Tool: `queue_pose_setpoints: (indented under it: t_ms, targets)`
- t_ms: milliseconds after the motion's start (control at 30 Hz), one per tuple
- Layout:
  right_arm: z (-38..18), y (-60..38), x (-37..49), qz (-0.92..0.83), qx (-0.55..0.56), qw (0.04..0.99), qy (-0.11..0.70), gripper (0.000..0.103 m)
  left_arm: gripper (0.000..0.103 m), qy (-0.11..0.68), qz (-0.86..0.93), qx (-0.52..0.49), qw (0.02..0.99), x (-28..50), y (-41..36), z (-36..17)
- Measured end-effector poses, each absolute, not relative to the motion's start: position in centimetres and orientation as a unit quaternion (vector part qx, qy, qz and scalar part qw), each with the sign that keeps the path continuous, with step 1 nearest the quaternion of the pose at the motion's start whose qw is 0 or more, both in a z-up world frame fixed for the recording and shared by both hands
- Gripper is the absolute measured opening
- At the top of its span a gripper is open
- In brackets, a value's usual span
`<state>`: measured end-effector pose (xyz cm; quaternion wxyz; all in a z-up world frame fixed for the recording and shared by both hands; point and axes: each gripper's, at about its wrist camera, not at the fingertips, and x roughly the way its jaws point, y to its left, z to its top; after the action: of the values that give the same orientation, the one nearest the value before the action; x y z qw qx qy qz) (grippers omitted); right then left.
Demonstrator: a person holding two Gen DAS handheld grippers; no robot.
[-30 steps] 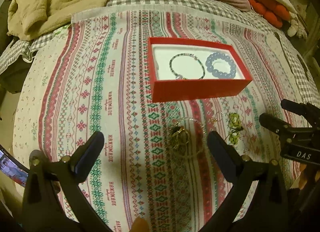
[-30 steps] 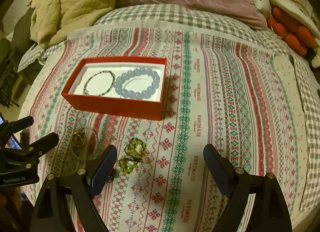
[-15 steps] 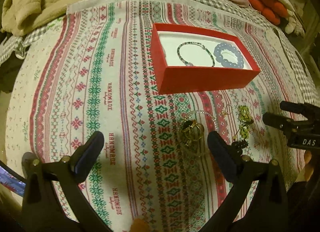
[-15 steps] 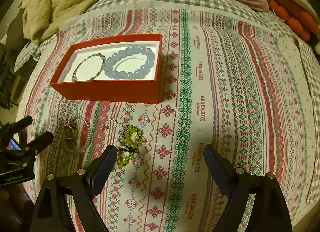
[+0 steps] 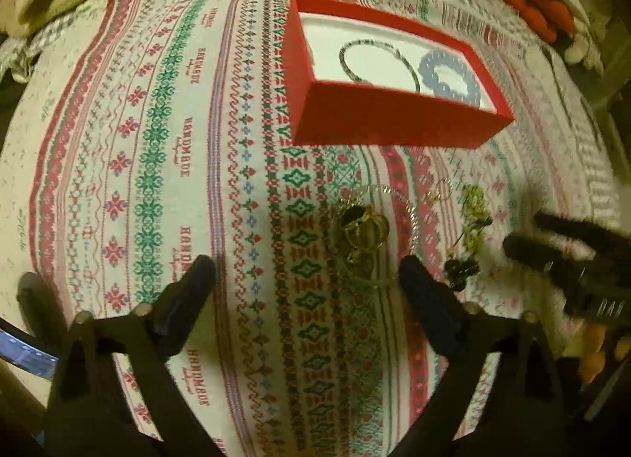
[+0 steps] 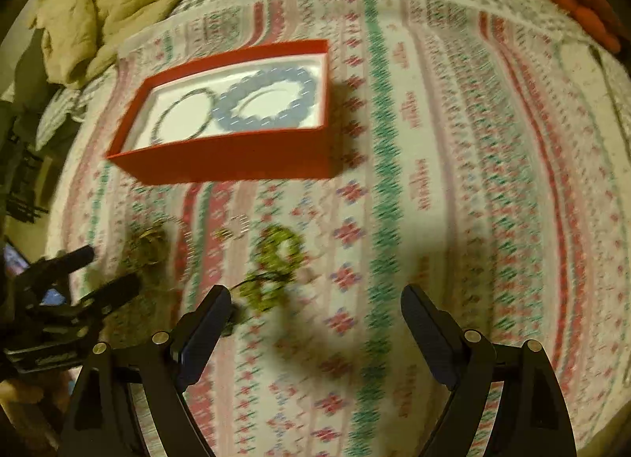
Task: Organize jewelry
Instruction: 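Grasp the black hair clip with the right tool while the left tool grasps the gold rings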
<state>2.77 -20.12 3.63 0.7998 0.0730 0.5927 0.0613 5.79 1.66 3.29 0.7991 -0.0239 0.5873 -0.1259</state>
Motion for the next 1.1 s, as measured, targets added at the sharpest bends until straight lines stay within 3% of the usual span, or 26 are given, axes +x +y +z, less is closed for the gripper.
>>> queue_pose_setpoints:
  t_ms: [67, 200, 467, 533, 667, 1100]
  targets:
    - [3.6, -19.6, 2.7, 0.073, 0.085, 0.793, 0.599, 0.088, 0.087, 0.583, -0.131, -0.043, 0.8, 5.9, 2.2, 3.6]
    - [3.0, -18.1, 2.8, 0.108, 0.099, 0.776, 0.613, 0.063, 0.081, 0.575, -0.147, -0.057, 0.803, 5.6, 2.4, 4.3]
    - [1.5, -15.3, 3.1, 0.124, 0.081, 0.766, 0.626, 0.037, 0.059, 0.573, -0.169, -0.068, 0.799, 5.4, 2.8, 4.2]
    - [0.9, -15.0, 3.4, 0.119, 0.078, 0.764, 0.63, 0.025, 0.053, 0.572, -0.174, -0.072, 0.798, 5.5, 2.9, 4.2]
    - [1.1, -15.1, 3.7, 0.115, 0.081, 0.771, 0.621, 0.024, 0.046, 0.571, -0.19, -0.091, 0.793, 5.6, 2.7, 4.5]
    - [3.2, -17.2, 2.9, 0.117, 0.094, 0.787, 0.599, 0.024, 0.045, 0.58, -0.176, -0.05, 0.794, 6.3, -0.9, 3.6]
